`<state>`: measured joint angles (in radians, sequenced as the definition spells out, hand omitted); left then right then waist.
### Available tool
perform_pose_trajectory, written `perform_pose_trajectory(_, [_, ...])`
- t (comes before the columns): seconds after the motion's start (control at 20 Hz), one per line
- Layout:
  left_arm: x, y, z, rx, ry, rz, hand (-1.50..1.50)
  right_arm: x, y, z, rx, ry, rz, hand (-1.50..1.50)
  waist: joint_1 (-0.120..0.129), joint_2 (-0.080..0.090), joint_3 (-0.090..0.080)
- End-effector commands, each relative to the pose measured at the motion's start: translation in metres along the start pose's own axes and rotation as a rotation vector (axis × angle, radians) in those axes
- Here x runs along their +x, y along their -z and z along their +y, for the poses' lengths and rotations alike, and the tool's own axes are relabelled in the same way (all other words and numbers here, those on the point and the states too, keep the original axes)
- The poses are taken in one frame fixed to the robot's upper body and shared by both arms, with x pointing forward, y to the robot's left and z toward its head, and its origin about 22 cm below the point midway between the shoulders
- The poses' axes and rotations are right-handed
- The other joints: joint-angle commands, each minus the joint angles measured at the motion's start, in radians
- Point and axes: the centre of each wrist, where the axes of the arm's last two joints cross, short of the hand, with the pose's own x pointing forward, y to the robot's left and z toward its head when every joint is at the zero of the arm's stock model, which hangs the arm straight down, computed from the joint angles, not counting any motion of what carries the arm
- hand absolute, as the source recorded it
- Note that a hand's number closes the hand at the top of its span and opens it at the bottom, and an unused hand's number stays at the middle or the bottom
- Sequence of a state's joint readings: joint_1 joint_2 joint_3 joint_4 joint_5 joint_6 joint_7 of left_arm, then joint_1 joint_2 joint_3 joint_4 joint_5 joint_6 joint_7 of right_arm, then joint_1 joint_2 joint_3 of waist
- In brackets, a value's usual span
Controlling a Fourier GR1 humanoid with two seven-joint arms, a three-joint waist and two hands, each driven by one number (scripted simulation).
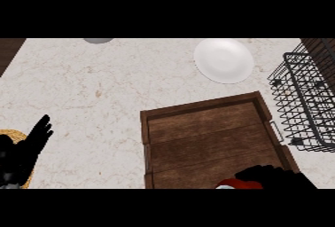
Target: Pick the can from the tray and place it in the tiered basket
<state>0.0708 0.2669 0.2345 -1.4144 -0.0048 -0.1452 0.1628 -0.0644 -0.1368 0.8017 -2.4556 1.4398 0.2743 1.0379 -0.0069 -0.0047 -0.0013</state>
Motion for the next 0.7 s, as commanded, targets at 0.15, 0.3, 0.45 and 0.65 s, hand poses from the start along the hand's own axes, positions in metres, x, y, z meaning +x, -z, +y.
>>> perform_pose_trajectory(0.15, [0.013, 0.011, 0.011, -0.012, 0.000, -0.007, 0.00, -0.012, 0.035, -0.035, -0.074, 0.097, 0.082, 1.50, 0.014, 0.008, 0.001])
perform_pose_trajectory(0.3, [-0.002, 0.007, -0.006, -0.007, -0.008, -0.008, 0.00, -0.023, 0.052, -0.044, -0.120, 0.115, 0.061, 1.50, 0.017, 0.009, 0.002])
perform_pose_trajectory(0.45, [0.014, 0.007, 0.003, -0.027, -0.003, -0.009, 0.00, -0.041, 0.084, -0.047, -0.143, 0.068, 0.087, 1.50, 0.016, 0.008, 0.002])
perform_pose_trajectory(0.65, [0.020, 0.005, -0.009, -0.019, -0.001, -0.033, 0.00, -0.070, 0.137, -0.054, -0.176, 0.062, 0.064, 1.50, 0.017, 0.008, 0.003])
